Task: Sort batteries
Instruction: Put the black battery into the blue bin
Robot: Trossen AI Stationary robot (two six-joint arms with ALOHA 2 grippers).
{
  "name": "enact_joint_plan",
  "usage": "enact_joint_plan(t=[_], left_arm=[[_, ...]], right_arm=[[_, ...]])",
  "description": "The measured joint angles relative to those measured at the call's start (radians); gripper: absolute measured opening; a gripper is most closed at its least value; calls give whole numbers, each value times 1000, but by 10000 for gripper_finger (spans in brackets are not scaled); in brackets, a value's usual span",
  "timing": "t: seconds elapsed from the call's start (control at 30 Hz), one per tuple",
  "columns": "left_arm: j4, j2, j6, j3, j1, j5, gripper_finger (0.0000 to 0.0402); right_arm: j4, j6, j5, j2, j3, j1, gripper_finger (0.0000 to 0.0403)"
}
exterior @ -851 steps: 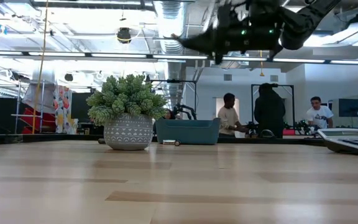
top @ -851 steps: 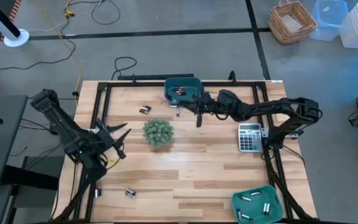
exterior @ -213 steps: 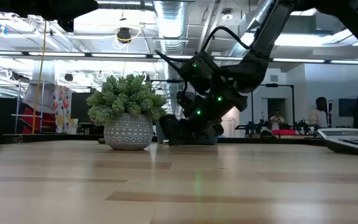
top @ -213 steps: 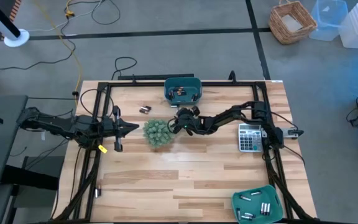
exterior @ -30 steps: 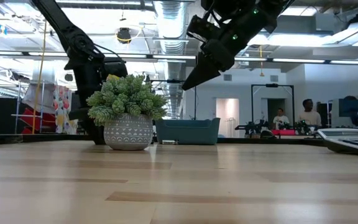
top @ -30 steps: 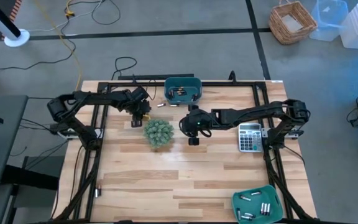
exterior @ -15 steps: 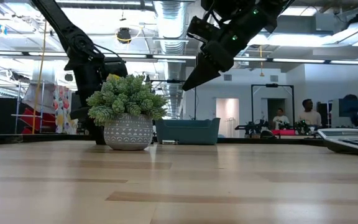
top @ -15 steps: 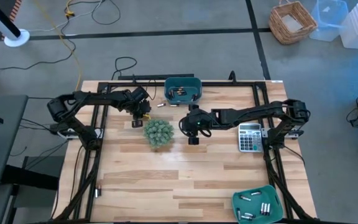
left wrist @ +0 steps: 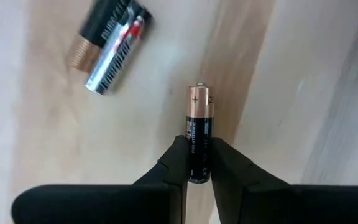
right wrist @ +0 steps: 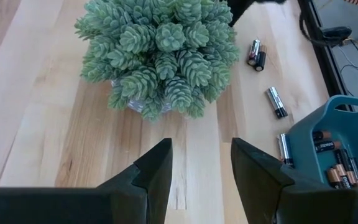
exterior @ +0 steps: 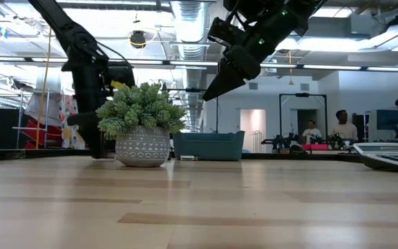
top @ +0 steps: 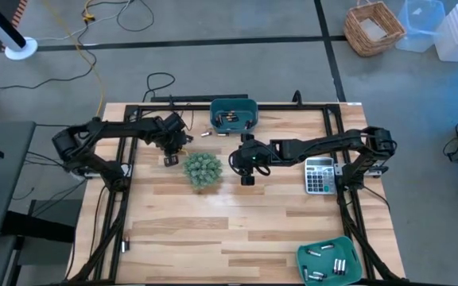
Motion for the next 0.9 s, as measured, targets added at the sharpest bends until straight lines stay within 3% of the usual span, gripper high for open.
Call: enact_joint_plan(t=[0.37,0.63,0.77,0.9], left_arm=[[-45,-155,-33,4,0,-31,38],[-34,-338,-48,6,0,-24,38],[14,-434,-44,6,-2,82,38],[93,-518,-4,6,-15,327,38]], right_arm=[[1,0,0,0,0,0,180],[-11,-1,1,-14,-1,5,180],[-22,-6,0,-58,-1,6,180],[-51,-7,1,-111,-1,5,180]])
